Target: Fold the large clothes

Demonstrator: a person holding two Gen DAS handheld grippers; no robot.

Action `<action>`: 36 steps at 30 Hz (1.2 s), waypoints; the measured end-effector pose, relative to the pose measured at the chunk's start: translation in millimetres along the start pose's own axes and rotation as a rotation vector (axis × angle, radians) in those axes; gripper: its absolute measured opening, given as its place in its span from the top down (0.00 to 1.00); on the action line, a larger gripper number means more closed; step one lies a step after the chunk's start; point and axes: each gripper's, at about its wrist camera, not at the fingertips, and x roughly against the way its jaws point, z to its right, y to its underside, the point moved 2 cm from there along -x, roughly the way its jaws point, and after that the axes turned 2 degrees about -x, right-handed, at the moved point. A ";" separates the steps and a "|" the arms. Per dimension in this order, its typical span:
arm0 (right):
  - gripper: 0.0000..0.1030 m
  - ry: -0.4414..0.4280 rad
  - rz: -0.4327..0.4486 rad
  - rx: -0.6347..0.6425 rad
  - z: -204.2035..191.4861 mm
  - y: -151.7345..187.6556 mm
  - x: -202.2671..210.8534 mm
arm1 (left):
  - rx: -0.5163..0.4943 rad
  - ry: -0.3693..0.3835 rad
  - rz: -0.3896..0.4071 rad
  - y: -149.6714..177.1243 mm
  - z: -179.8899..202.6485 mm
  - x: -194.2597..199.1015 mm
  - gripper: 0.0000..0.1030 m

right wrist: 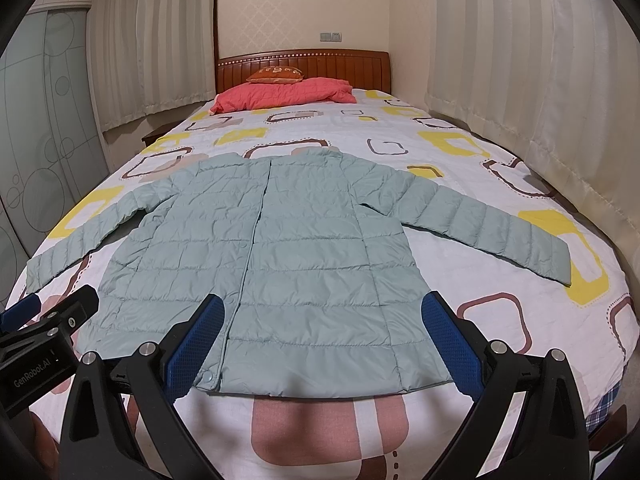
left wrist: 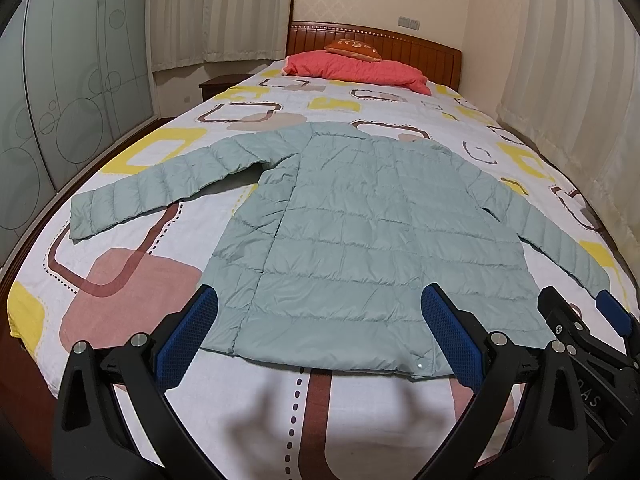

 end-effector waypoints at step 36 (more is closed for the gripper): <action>0.05 -0.001 -0.007 -0.002 -3.5 8.2 -10.3 | 0.005 0.006 -0.018 4.7 -2.5 -11.8 0.02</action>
